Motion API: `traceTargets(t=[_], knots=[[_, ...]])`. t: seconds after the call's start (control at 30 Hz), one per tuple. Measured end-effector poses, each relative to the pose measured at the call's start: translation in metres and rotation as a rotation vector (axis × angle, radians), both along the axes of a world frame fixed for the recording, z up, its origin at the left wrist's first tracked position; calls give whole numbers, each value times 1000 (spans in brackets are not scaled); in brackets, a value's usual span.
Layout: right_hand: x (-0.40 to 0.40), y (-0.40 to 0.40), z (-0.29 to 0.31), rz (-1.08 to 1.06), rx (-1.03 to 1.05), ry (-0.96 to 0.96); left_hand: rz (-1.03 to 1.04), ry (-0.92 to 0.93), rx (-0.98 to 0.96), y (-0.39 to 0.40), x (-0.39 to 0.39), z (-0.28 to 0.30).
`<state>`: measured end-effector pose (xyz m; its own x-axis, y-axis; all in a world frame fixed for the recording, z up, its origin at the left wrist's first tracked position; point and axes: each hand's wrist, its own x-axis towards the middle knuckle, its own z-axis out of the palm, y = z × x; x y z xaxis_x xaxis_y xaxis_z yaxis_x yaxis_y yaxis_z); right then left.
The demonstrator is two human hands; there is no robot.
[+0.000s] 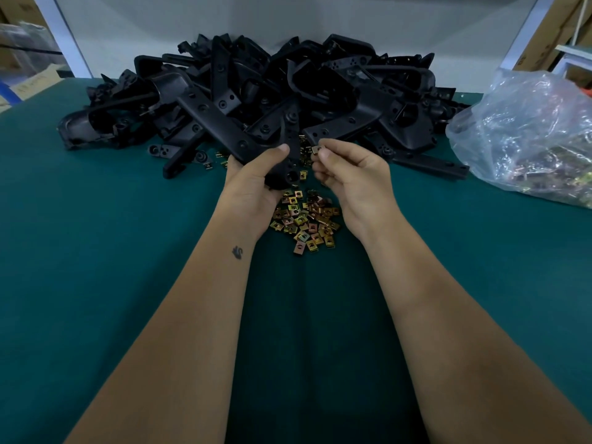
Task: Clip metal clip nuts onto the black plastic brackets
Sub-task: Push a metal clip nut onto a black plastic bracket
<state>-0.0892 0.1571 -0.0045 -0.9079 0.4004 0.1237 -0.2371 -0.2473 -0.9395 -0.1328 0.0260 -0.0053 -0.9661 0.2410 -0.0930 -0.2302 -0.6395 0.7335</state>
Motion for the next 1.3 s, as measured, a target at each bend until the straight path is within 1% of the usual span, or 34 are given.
traceTargets(t=[0.33, 0.4, 0.47, 0.53, 0.67, 0.73, 0.83, 0.93, 1.07, 1.17, 1.3], knots=[[4, -8, 3, -4, -17, 31, -22, 19, -4, -3, 2, 2], [3, -10, 2, -63, 45, 15, -15, 28, -6, -2, 2, 2], [1, -13, 0, -161, 158, -17, -16, 35, -14, -2, 3, 1], [-1, -15, -2, -252, 226, -30, -23, 41, -26, -1, 3, 1], [-5, -23, -4, -374, 225, -26, -18, 33, -31, -1, 2, 0], [-7, -25, -5, -367, 255, -13, -14, 24, -33, -1, 2, 0], [-8, -25, -5, -286, 278, 1, -9, 12, -39, -1, 1, 0], [-7, -23, -4, -201, 245, 5, -9, 11, -46, -1, 1, 1], [-8, -19, -4, -191, 171, 12, -28, 18, -31, -2, 1, 1], [-8, -16, -2, -147, 15, 28, -47, 41, -39, -2, 1, 0], [-8, -18, 2, -53, -205, 65, -76, 78, -96, -3, 1, 1]])
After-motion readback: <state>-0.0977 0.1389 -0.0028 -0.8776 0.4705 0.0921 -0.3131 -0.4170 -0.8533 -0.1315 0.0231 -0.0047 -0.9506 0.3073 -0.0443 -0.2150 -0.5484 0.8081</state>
